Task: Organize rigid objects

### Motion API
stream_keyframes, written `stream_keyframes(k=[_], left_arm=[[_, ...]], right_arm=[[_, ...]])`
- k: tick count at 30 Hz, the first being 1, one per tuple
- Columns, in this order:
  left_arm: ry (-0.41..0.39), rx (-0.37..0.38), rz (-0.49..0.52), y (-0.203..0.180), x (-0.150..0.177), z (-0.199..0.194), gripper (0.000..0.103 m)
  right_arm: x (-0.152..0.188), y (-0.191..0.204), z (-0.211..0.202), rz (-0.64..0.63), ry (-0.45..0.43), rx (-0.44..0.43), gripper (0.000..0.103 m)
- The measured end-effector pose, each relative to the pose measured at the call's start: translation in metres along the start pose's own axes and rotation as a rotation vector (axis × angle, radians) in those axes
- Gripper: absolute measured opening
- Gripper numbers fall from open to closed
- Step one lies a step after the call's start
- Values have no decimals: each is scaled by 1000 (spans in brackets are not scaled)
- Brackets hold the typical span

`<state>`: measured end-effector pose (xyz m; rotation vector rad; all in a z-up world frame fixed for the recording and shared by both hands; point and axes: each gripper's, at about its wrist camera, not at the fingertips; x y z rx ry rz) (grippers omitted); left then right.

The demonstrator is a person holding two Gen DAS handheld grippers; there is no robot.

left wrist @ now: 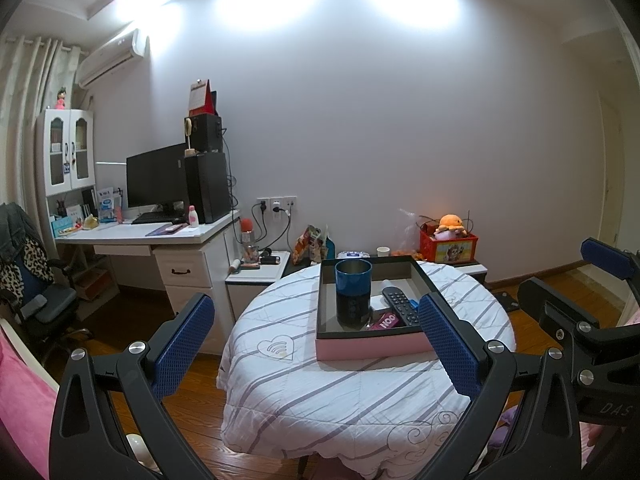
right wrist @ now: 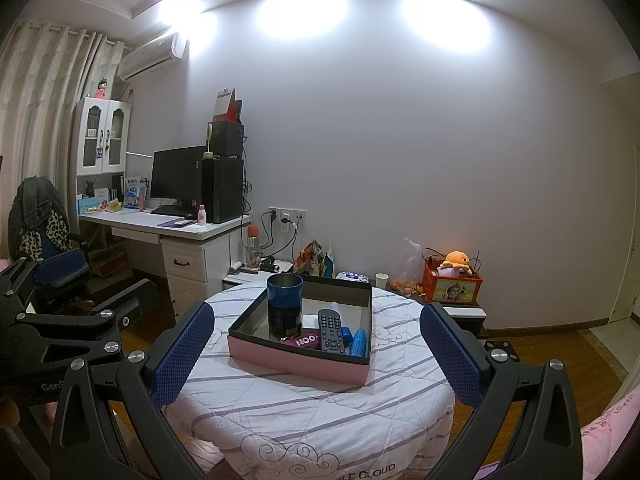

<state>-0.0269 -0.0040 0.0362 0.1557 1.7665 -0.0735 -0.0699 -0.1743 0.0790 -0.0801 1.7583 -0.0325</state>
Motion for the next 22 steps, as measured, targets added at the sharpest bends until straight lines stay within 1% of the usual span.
stream_keyframes(k=[22], left_arm=[[7, 2, -1, 4, 1, -4, 103]], right_arm=[[7, -3, 3, 1, 9, -1, 103]])
Point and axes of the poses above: each gripper's, at about its wrist camera, not at the fingertips, and z roughly the way its jaws point, y to its left, x to its underside, and after that the axes turned 3 degrees about -y, right-handed
